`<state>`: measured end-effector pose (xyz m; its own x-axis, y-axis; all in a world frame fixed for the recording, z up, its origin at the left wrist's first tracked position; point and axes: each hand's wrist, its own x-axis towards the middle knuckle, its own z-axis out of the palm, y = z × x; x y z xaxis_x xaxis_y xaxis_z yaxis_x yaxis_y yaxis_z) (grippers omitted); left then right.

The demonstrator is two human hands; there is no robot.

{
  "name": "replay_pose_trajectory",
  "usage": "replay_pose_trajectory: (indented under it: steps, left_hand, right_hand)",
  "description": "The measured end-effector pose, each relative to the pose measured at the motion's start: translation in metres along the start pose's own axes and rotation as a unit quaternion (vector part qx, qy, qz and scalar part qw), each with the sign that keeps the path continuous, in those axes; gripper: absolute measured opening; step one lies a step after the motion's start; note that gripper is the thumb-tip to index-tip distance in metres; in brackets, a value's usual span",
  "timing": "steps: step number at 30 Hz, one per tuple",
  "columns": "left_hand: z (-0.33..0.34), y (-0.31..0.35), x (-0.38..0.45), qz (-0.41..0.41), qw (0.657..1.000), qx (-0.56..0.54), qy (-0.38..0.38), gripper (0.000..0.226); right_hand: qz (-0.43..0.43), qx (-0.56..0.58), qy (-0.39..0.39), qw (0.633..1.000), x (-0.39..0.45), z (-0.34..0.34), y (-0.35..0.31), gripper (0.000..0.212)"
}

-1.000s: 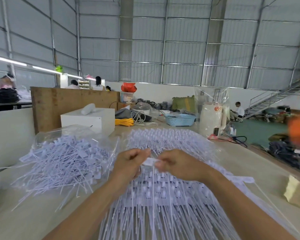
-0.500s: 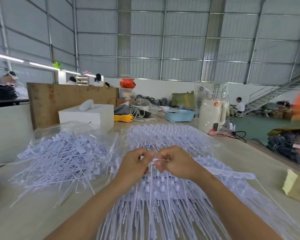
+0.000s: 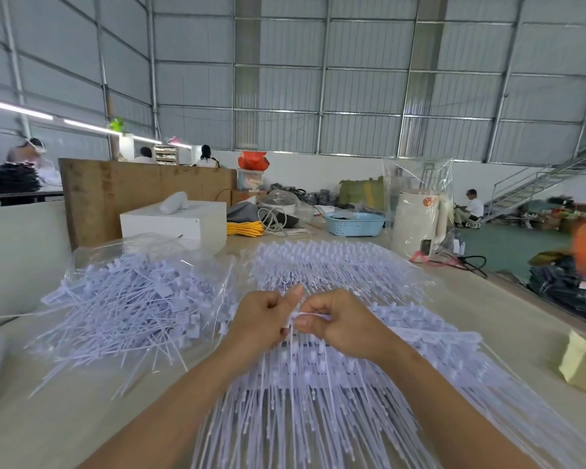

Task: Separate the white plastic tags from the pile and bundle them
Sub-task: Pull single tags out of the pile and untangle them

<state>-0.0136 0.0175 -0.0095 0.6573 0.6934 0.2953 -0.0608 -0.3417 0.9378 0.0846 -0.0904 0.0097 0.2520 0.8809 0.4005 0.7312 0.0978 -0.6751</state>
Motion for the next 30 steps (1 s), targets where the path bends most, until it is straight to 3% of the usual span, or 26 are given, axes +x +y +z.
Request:
replay_pose_trajectory:
  steps: [3,6,8,11,14,16,21,23,26,28,30]
  left_hand:
    - [0.005,0.002,-0.004,-0.020,0.997,-0.068,-0.015,0.044]
    - [0.008,0.003,-0.007,-0.002,0.998,-0.060,-0.011,0.039]
    - [0.005,0.004,-0.007,-0.005,0.999,-0.050,-0.009,0.037]
    - [0.001,0.005,-0.008,-0.044,0.997,-0.038,-0.048,0.032]
    - [-0.007,0.013,-0.007,-0.095,0.985,-0.050,-0.137,0.025]
    - [-0.016,0.016,-0.001,-0.132,0.974,-0.104,-0.154,0.031]
    - [-0.011,0.001,0.000,-0.114,0.986,-0.096,-0.071,0.037]
    - [0.000,0.003,-0.004,-0.129,0.976,-0.138,-0.106,0.050]
    - [0.005,0.011,-0.007,-0.149,0.956,-0.181,-0.176,0.071]
    - [0.004,0.009,-0.010,-0.127,0.966,-0.143,-0.176,0.057]
    - [0.004,0.005,-0.012,-0.095,0.979,-0.085,-0.157,0.027]
  right_hand:
    - [-0.014,0.003,0.047,0.999,0.001,0.000,0.001,0.015]
    - [-0.026,0.010,0.036,0.999,-0.002,0.000,0.003,0.034]
    - [-0.025,0.008,0.024,0.999,-0.003,0.000,0.004,0.036]
    - [-0.013,-0.006,-0.038,0.999,-0.002,-0.007,0.004,0.011]
    - [-0.002,-0.003,-0.108,0.994,-0.006,-0.024,-0.003,0.014]
    - [0.006,0.022,-0.125,0.992,-0.010,-0.036,-0.008,0.022]
    - [-0.018,0.055,-0.088,0.994,-0.013,-0.033,-0.012,0.022]
    - [-0.015,0.026,-0.070,0.997,-0.010,-0.023,-0.009,0.033]
    - [-0.002,-0.112,-0.002,0.994,-0.005,-0.017,-0.006,0.044]
    - [-0.027,-0.152,0.002,0.988,-0.005,-0.015,-0.004,0.055]
    - [-0.033,-0.160,-0.010,0.987,-0.007,-0.017,-0.001,0.064]
